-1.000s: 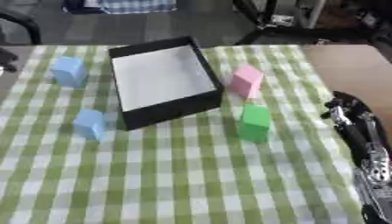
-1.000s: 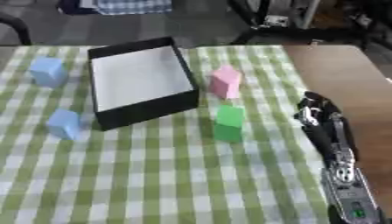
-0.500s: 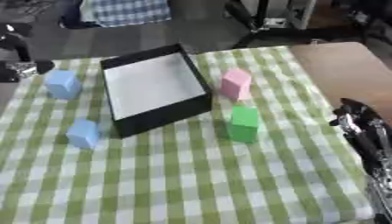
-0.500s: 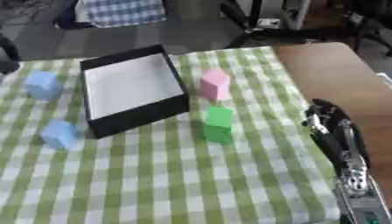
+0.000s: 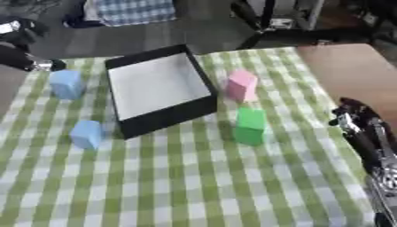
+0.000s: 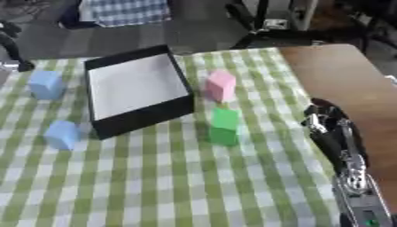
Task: Pick up objects on the table and place them in the box.
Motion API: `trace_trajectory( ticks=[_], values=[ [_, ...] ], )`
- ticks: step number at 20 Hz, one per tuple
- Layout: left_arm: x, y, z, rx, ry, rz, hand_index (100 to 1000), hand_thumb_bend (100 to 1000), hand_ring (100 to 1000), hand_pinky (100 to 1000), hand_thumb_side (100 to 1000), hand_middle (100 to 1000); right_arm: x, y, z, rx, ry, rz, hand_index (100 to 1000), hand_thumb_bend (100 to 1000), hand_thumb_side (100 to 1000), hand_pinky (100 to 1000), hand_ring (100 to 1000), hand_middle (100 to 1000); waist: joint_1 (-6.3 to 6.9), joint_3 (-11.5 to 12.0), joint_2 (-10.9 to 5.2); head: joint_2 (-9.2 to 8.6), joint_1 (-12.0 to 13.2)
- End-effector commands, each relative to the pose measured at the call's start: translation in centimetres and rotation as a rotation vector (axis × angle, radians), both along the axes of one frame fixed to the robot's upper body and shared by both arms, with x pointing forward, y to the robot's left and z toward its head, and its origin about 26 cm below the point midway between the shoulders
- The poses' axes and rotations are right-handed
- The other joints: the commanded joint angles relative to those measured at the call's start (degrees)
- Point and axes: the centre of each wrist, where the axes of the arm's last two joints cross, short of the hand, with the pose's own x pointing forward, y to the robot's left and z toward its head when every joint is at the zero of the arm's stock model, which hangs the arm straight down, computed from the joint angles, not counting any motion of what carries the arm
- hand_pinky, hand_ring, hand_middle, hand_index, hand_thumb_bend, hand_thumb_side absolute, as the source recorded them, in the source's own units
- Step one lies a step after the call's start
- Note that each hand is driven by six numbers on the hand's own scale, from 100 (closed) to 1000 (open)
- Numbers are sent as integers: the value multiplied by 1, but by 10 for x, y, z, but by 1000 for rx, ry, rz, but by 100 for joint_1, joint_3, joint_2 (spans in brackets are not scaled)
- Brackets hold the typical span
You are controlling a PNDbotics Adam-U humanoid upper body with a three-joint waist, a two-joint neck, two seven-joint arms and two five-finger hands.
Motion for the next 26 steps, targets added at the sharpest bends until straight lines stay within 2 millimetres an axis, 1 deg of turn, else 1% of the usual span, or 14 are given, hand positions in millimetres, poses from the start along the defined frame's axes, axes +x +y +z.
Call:
trace_trajectory(
  ticks=[1,6,10,13,14,18,22,26],
  values=[
    [6,9,4,27,-5,39,951,595,832,836,543,841,2,-4,7,-17,-22,-5,804,100,542,829,556,603,-78,-6,1,-11,-14],
    [17,13,-21,37,4,131,949,564,816,823,517,832,3,-3,8,-14,-26,0,804,100,542,829,555,603,-105,-45,29,-11,5],
    [21,15,-37,50,-7,211,948,559,797,807,529,821,4,-2,9,-13,-28,4,804,100,542,829,555,603,-123,-87,57,-11,25],
    [23,14,-42,55,-42,277,945,546,785,797,520,814,4,-1,9,-11,-30,7,804,100,542,829,555,603,-134,-115,83,-11,41],
    [23,13,-43,57,-58,296,938,522,775,789,507,806,5,-1,9,-11,-31,8,804,100,542,829,555,603,-138,-123,93,-11,43],
    [24,11,-48,69,-120,366,934,506,759,776,523,797,5,-1,10,-11,-35,9,804,100,543,829,554,602,-152,-173,161,-11,68],
    [24,10,-55,90,-178,424,922,480,737,757,529,779,7,0,12,-10,-43,14,804,100,544,829,554,602,-166,-227,253,-11,104],
    [24,8,-61,98,-238,493,912,428,700,734,526,754,9,1,14,-10,-52,18,804,100,544,829,554,602,-186,-289,359,-11,133]
  ],
)
